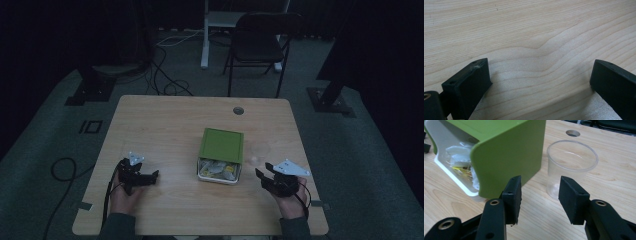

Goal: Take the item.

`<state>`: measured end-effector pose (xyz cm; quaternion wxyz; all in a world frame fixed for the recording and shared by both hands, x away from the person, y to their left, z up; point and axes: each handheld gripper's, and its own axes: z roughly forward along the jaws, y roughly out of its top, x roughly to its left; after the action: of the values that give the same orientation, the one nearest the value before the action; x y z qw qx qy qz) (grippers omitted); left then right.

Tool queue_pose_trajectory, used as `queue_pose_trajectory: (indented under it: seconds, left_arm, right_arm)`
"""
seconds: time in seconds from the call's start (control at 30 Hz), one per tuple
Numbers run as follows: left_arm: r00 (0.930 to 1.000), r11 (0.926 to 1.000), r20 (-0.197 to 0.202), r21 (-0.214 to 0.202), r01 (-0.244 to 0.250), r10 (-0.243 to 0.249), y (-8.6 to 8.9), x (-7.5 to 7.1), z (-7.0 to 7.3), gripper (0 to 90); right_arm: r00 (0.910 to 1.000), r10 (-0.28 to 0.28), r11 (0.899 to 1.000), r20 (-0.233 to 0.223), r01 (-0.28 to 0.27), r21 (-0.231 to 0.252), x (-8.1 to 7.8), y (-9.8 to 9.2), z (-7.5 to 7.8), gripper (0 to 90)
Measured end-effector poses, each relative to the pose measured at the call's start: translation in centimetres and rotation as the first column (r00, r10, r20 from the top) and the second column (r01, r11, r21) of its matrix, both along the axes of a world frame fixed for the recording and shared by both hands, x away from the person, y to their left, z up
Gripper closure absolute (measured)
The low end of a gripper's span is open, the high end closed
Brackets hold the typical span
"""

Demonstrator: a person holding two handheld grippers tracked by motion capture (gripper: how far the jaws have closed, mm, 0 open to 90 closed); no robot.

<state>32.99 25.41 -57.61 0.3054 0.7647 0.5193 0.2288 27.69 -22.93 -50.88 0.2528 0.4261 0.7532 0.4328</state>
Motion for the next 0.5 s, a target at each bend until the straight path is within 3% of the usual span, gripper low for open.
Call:
queue_pose_trajectory:
  seconds: [0.5]
  left_arm:
    - [1.0000, 1.0000, 0.000, 0.000, 0.000, 0.000, 0.0, 0.0, 0.0, 3.7]
  right_arm:
    - [0.9973, 0.070, 0.998, 0.021, -0.070, 0.004, -0.9, 1.4, 1.2, 54.2]
